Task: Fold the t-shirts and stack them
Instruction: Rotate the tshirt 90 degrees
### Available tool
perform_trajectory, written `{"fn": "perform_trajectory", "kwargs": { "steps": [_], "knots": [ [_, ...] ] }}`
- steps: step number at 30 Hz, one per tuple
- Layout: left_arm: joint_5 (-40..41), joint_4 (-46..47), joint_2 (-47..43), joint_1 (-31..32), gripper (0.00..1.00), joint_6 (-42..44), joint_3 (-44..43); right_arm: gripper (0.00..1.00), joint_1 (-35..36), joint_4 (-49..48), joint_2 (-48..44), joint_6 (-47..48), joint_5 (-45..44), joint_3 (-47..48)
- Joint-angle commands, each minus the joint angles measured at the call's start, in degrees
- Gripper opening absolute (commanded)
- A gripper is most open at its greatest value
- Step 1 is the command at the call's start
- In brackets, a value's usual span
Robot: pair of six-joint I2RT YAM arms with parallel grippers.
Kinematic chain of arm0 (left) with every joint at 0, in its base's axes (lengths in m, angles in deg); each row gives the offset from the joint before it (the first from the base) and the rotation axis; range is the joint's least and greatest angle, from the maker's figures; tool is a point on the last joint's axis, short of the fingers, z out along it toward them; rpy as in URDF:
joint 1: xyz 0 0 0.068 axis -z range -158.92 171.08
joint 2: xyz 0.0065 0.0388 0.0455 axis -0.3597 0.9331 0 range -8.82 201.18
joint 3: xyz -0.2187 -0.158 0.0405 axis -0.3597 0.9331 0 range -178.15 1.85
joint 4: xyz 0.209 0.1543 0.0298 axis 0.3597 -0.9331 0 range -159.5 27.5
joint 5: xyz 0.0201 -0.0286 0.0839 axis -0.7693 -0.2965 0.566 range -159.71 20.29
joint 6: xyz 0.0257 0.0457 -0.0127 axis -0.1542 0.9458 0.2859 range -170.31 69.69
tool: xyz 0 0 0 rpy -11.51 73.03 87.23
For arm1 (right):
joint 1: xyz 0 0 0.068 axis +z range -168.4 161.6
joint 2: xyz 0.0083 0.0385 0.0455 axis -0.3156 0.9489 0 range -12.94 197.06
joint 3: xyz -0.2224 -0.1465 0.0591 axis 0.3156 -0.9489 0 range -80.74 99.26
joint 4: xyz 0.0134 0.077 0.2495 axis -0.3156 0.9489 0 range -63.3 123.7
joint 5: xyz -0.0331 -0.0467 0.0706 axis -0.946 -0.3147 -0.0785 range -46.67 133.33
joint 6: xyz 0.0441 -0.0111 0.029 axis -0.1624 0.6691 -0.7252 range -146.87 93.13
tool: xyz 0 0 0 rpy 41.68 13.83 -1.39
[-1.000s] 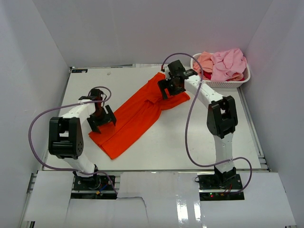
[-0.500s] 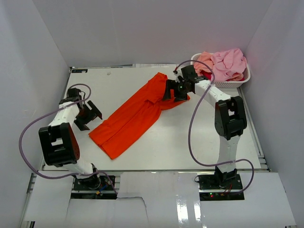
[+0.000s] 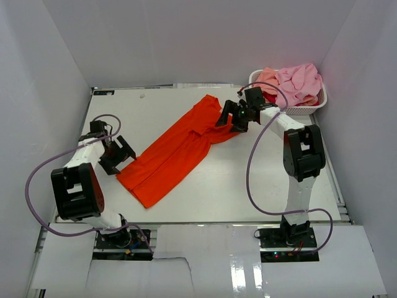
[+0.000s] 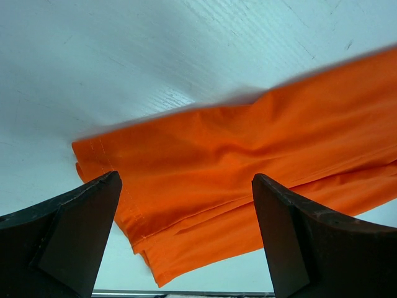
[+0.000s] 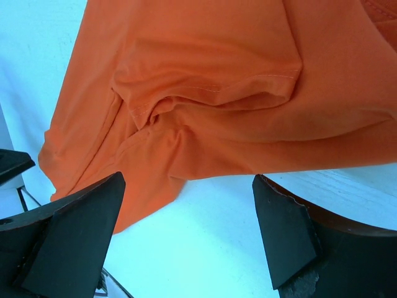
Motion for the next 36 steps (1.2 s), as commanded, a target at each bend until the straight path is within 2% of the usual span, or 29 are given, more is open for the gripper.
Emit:
{"fn": "perform_trajectory", "kwargs": {
  "steps": [1, 9, 25, 36],
  "knots": [
    [-1.07, 3.10, -0.17, 0.08, 0.98, -0.11, 0.75, 0.90, -0.62, -0.75, 0.73, -1.10, -1.22, 1.82],
    [-0.01, 4.77, 0.89, 0.08, 0.98, -0.37, 1.36, 0.90, -1.15, -0.92, 0.38, -0.75, -4.65, -0.03],
    [-1.77, 6.27, 3.26, 0.08, 0.98, -0.72, 3.30, 0.91, -1.33, -1.18, 6.53, -1.28, -6.93, 1.46],
    [-1.60, 6.79, 1.77, 0.69, 0.98, -3.27, 6.19, 0.90, -0.89, 1.80, 11.63, -0.84, -7.55, 10.85]
  ]
}}
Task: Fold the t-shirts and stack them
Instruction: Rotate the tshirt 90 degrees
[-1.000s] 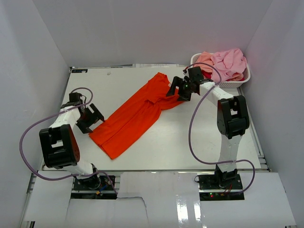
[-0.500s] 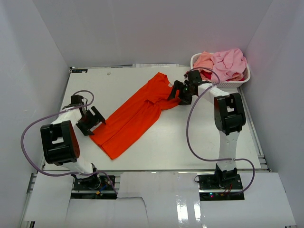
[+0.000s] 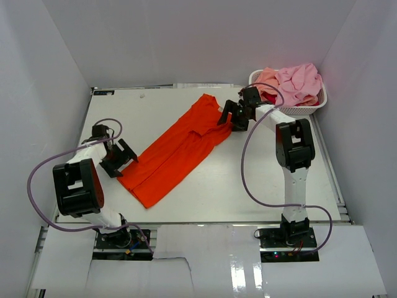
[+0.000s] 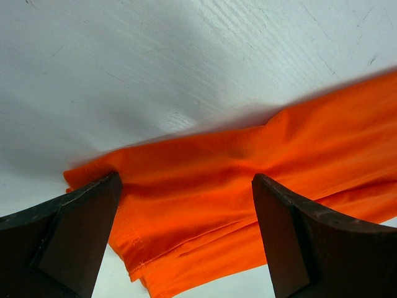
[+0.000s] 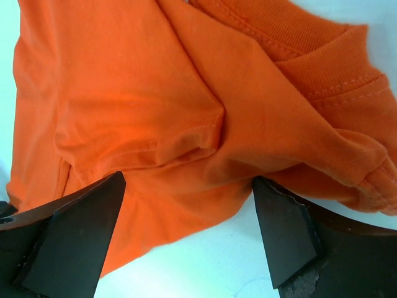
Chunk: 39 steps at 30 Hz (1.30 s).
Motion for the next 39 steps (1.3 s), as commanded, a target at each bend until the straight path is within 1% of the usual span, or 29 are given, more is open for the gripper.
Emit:
{"fn": "perform_trajectory", "kwargs": {
  "steps": [1, 11, 16, 23, 24, 25, 26, 32, 39],
  "knots": [
    [-0.59, 0.98, -1.03, 0.87, 0.98, -2.03, 2.85, 0.90, 0.16, 1.41, 1.93, 0.23, -1.25, 3.89],
    [0.02, 2.39, -5.06, 3.24, 0.98, -7.21, 7.51, 0.90, 0.43, 2.64, 6.84, 0.41, -0.90, 11.10],
    [0.64, 2.21, -11.21, 4.82, 0.98, -10.64, 11.02, 0.90, 0.51, 2.91, 9.13, 0.41, -0.38, 15.05],
    [1.17, -0.24, -19.30, 10.70, 0.98, -16.70, 13.49, 0.90, 0.95, 2.38, 13.08, -0.03, 1.38, 19.70],
    [1.17, -0.68, -20.00, 10.80, 0.98, -17.06, 13.66, 0.90, 1.04, 2.29, 13.44, -0.03, 2.34, 20.24],
    [1.17, -1.12, -21.32, 12.72, 0.98, -17.32, 13.93, 0.90, 1.13, 1.77, 14.05, -0.20, 2.78, 20.59],
    [0.99, -1.39, -21.94, 13.08, 0.98, -17.58, 14.28, 0.90, 1.13, 1.68, 14.41, -0.21, 3.05, 21.29],
    [0.38, -2.62, -24.23, 14.23, 0.98, -18.02, 15.95, 0.90, 1.92, -1.83, 15.46, -1.26, 5.86, 21.56],
    [1.17, -2.62, -23.53, 15.99, 0.98, -18.90, 16.39, 0.90, 2.80, -2.98, 17.22, -1.79, 6.48, 23.75]
  ]
}}
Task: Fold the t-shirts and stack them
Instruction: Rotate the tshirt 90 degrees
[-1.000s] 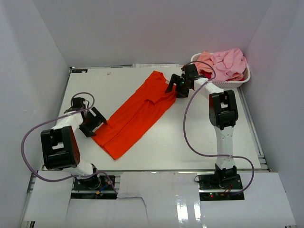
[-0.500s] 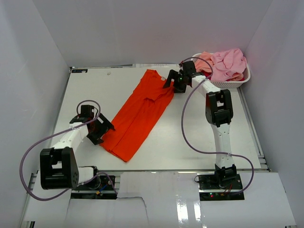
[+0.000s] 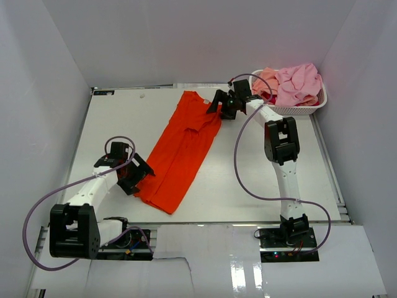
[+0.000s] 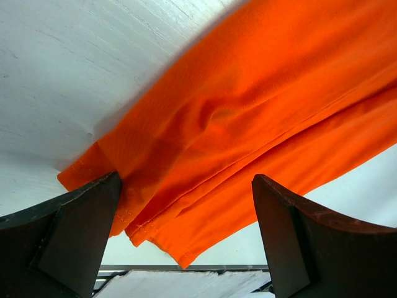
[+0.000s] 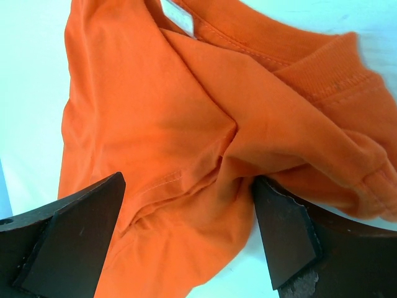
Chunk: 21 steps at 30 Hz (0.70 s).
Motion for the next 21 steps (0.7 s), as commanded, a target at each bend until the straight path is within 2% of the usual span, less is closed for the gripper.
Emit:
{"fn": "perform_trajectory", "kwargs": {
  "steps": [1, 5, 10, 15, 21],
  "knots": [
    [0.43, -0.22, -0.53, 0.97, 0.98, -1.20, 0.13, 0.90, 0.85, -0.73, 2.47, -0.56, 1.15, 2.27],
    [0.78, -0.31, -1.23, 2.64, 0.98, -2.52, 0.83, 0.90, 1.03, -1.26, 4.14, -1.18, 2.11, 4.64],
    [1.56, -0.22, -0.80, 7.99, 0.98, -5.50, 1.36, 0.90, 1.56, -2.48, 7.12, -2.32, 3.78, 9.39],
    [3.15, 0.22, 0.87, 14.23, 0.98, -9.72, 1.27, 0.90, 2.00, -5.21, 7.74, -3.81, 5.27, 9.75],
    [3.50, 1.19, 2.54, 18.28, 0.98, -12.36, 0.75, 0.90, 2.08, -9.95, 8.97, -6.62, 8.96, 9.57]
  ]
}}
